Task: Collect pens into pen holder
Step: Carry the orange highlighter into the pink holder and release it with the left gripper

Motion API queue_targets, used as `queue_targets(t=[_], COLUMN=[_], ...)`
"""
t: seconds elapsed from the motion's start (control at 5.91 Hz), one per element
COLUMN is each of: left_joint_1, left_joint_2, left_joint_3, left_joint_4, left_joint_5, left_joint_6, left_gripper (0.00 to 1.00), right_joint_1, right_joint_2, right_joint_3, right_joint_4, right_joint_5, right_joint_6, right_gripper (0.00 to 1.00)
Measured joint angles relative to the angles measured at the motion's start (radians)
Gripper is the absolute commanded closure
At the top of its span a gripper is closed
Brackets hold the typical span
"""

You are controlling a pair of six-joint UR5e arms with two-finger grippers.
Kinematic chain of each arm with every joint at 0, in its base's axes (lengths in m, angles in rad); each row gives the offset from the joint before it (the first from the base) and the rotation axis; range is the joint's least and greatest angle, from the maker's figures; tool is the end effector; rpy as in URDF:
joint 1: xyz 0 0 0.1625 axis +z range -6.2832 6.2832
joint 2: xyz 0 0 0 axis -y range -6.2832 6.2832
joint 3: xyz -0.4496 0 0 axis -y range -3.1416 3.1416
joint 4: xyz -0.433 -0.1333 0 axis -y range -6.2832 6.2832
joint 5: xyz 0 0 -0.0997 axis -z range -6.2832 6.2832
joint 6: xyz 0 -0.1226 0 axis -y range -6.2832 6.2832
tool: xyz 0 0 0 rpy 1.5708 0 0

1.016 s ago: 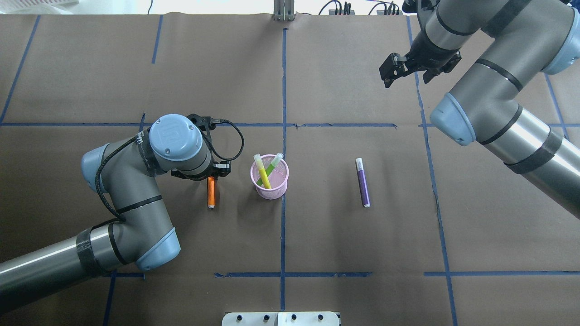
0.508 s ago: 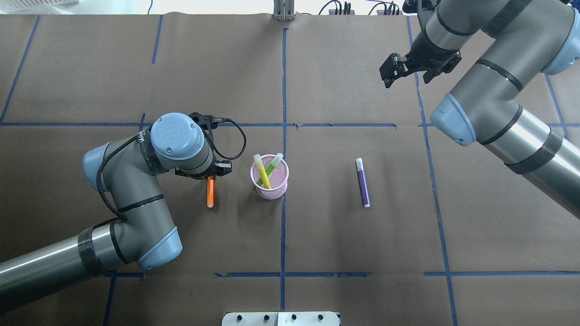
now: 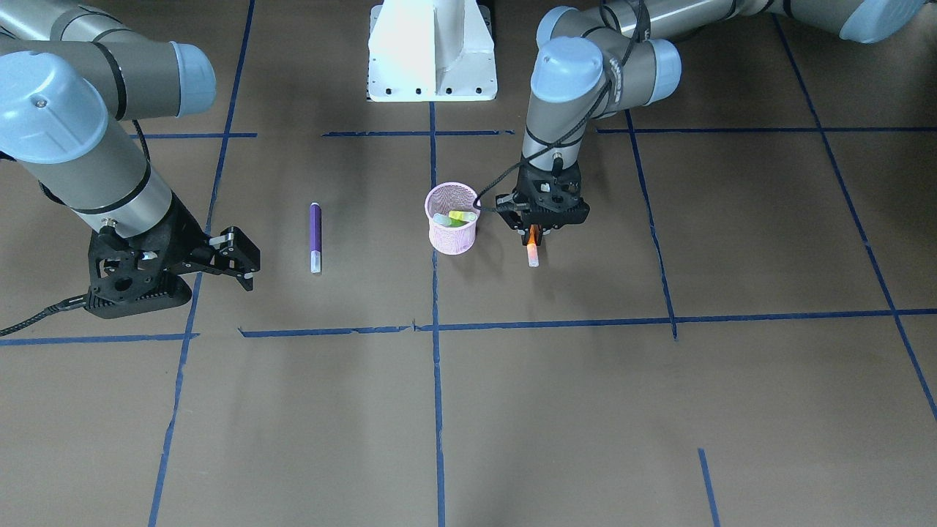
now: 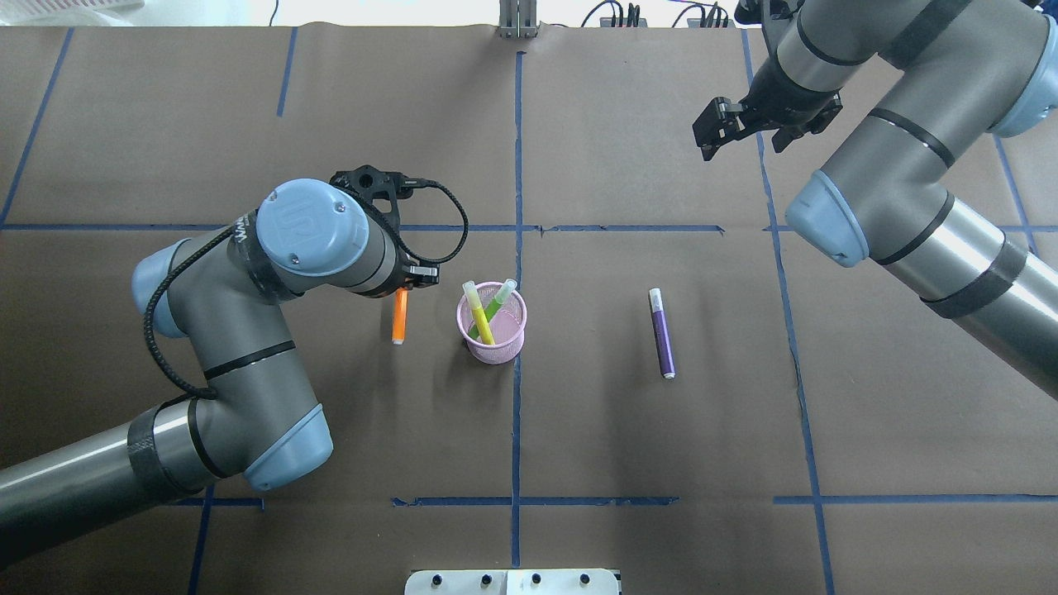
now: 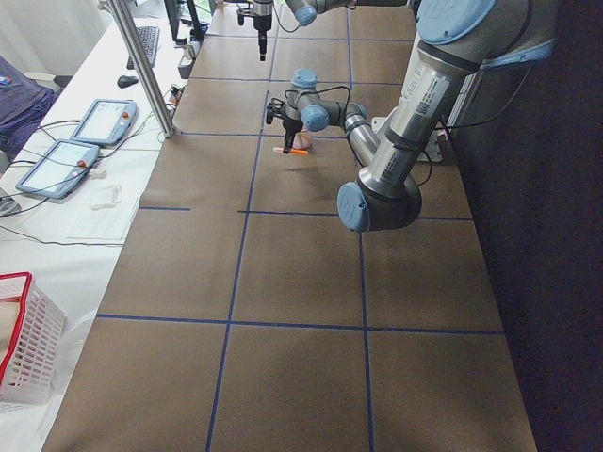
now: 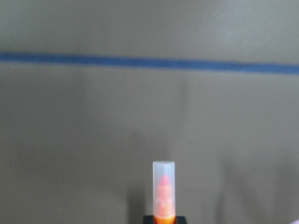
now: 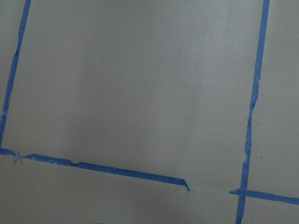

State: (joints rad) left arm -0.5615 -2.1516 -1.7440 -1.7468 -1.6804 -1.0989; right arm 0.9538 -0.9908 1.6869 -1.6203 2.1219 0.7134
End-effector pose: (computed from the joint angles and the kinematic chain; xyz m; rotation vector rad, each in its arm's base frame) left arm 0.5453 -0.4846 0.2349 0.3706 0.8579 -0.0320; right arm -0.3609 -0.6282 0.2842 0.1673 -0.8062 -0.0872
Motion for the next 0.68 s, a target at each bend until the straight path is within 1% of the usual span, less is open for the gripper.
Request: queue_targets(t=[0.17,0.34,0.51,0.68], left_joint_1=[-0.009,-0.008,0.01,0.055], left_joint_2=[-0.002,-0.012,-0.027,-0.035], left_joint_3=[-0.024,-0.03,-0.029,-0.022], left_joint_4=[-0.122,-0.231,-0.298,-0.333], left_joint_5=[0.061,0.113,0.172,0.255], left_joint_6=[0.084,0.114,0.092,0.043], left_gripper=[1.0,1.0,1.0,1.0], right_joint_1=[0.0,0.0,0.0,0.0], right_joint_2=[0.0,-0.001,-0.002,-0.004], right_joint_3=[0.0,0.0,-0.001,-0.001], right_joint_4=[0.0,0.0,0.001,0.002], right_joint_5=[0.0,0.0,-0.001,-0.002], right_joint_6=[0.001,0.001,0.002,0.002], right_gripper=[0.0,0.0,0.0,0.0])
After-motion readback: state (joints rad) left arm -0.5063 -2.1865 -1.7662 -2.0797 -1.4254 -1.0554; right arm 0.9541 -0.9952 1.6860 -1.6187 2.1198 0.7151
